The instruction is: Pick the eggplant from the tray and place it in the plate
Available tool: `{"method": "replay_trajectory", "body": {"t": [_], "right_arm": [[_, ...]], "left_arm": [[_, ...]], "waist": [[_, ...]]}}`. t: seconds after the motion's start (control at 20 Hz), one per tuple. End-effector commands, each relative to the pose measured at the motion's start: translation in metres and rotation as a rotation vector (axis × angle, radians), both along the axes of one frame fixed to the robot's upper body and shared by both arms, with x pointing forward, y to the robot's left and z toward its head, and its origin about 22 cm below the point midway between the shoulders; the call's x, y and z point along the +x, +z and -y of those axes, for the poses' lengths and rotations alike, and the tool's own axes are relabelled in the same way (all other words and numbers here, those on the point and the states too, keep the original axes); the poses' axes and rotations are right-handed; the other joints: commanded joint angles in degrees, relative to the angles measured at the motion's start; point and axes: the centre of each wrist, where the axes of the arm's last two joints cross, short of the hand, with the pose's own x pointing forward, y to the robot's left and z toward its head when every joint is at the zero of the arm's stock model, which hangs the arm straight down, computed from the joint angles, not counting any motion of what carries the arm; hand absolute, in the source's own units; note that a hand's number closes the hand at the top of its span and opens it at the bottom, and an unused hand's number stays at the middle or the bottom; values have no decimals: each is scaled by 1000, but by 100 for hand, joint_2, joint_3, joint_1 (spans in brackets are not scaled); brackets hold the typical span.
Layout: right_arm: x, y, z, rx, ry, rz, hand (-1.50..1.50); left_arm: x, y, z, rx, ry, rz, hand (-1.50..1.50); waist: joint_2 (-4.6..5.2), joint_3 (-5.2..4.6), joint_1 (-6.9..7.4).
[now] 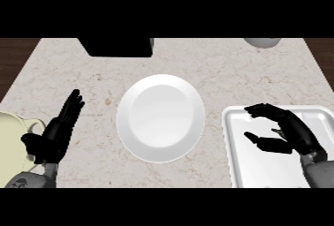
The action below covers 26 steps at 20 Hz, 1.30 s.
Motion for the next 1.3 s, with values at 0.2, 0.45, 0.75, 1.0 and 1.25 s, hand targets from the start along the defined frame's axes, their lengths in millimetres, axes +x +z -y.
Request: {"method": "replay_trajectory", "body": {"t": [0.2, 0.45, 0.75, 1.0, 1.25], "right_arm": [[-35, -36, 28, -14, 104, 143, -150], [-37, 15, 72, -151, 18, 203, -150], [-29, 69, 101, -470, 74, 97, -150], [-31, 71, 93, -703, 175, -89, -150], [-12, 87, 90, -732, 205, -206, -150]], "left_arm": [[7, -18, -26, 12, -2, -35, 0], [5, -20, -12, 22, 4, -29, 0], [-8, -31, -14, 19, -15, -41, 0], [-5, -31, -29, 46, 5, -41, 0], [10, -20, -31, 19, 6, -34, 0]], "waist": [[-10, -7, -134], [-21, -9, -154], [-18, -17, -144], [-2, -17, -98], [-5, -11, -103]]}}
